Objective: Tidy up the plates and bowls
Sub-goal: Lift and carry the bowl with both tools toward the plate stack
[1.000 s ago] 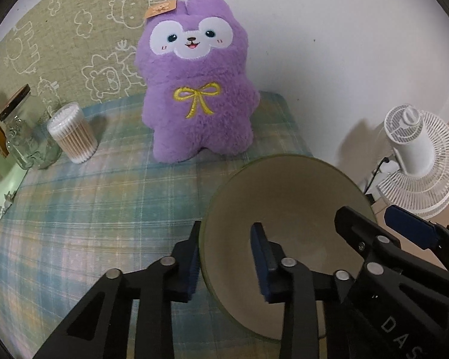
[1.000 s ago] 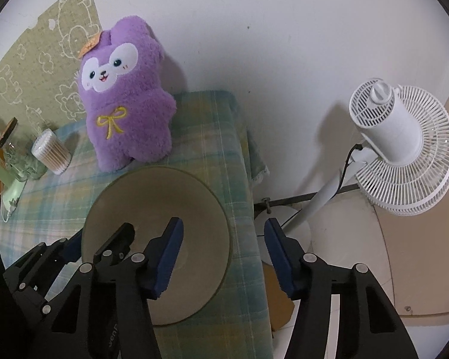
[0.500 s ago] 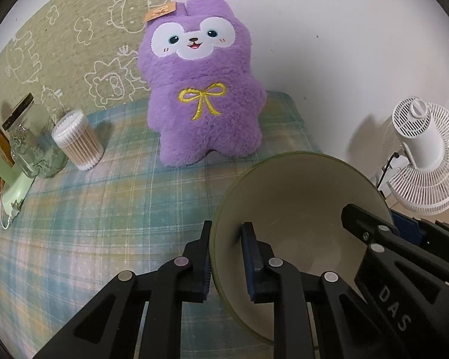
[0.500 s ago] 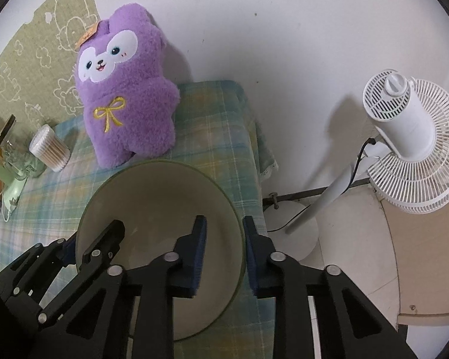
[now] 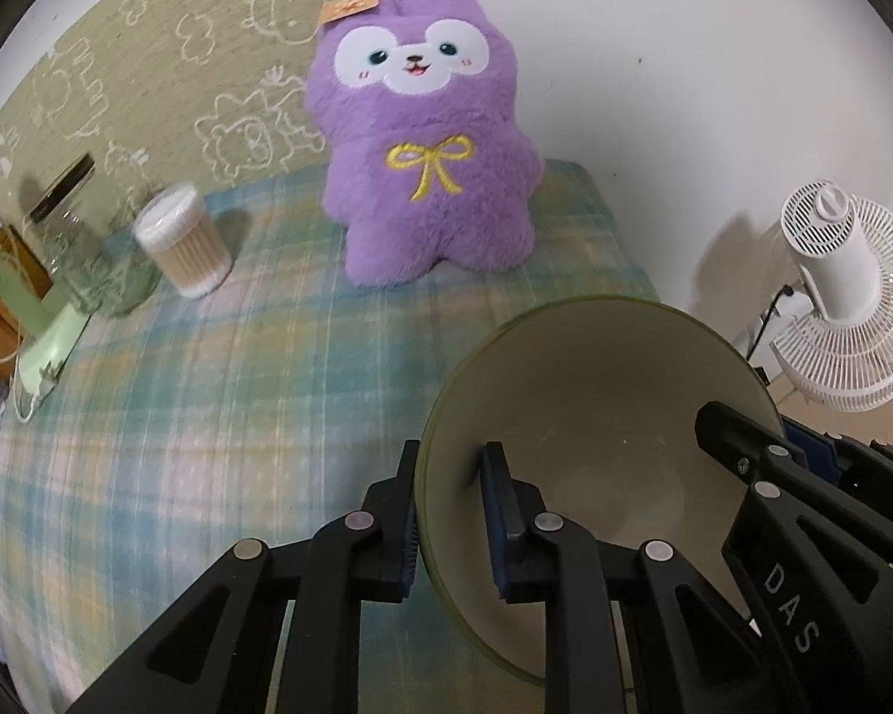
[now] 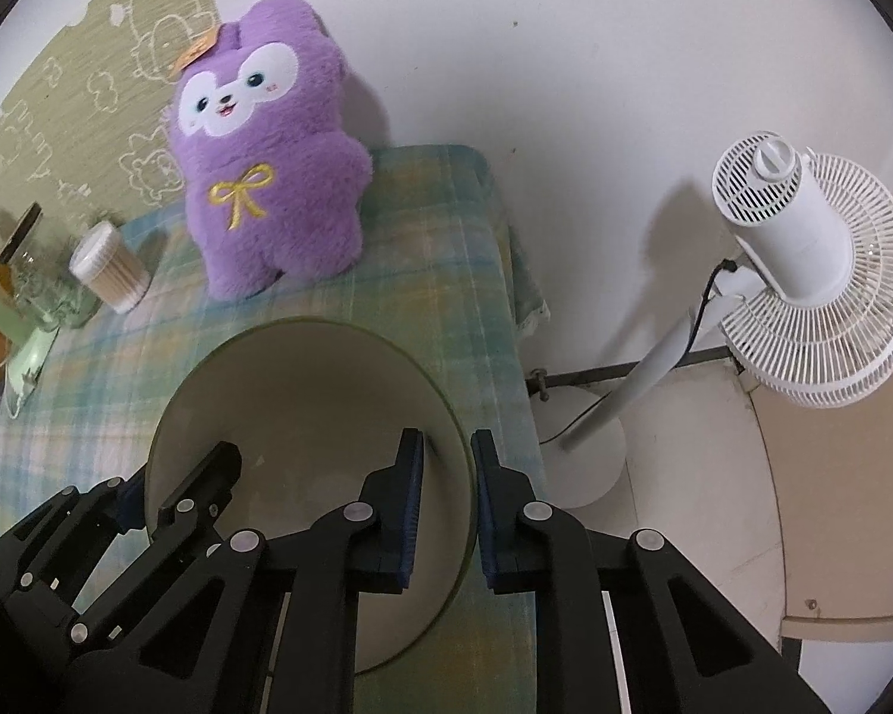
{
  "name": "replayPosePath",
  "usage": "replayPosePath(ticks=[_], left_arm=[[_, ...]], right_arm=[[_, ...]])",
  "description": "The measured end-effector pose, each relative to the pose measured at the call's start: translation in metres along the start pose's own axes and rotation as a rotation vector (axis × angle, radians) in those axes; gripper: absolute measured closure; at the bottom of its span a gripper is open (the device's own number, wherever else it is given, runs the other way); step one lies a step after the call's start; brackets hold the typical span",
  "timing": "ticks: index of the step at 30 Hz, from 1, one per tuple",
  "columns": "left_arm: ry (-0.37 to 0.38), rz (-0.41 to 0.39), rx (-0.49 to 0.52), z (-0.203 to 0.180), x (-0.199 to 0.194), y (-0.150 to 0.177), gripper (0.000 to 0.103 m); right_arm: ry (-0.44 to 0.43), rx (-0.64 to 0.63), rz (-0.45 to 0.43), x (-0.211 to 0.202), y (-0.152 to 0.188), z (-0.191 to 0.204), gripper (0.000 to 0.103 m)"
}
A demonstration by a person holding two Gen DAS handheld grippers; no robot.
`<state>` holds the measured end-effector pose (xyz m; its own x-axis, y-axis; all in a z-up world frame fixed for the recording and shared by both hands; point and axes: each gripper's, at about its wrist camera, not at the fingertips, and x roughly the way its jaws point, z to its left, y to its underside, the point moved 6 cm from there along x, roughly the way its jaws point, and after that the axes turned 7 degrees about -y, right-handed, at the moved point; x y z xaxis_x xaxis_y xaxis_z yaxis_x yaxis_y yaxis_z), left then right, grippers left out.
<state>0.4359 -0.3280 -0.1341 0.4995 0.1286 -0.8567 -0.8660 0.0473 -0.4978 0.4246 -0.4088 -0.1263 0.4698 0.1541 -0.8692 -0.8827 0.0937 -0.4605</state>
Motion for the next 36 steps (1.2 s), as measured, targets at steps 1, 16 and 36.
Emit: replayPosePath(ticks=[1, 16, 36], left_arm=[[-0.001, 0.002, 0.002, 0.001, -0.003, 0.003, 0.087], [-0.008, -0.032, -0.027, 0.03, -0.062, 0.024, 0.087], [0.022, -0.103, -0.073, 0.099, -0.151, 0.058, 0.087]], right_arm=[[-0.003, 0.002, 0.002, -0.003, 0.003, 0.001, 0.084], [-0.022, -0.026, -0.043, -0.064, 0.021, 0.033, 0.084], [0.004, -0.054, -0.132, -0.157, 0.061, 0.106, 0.084]])
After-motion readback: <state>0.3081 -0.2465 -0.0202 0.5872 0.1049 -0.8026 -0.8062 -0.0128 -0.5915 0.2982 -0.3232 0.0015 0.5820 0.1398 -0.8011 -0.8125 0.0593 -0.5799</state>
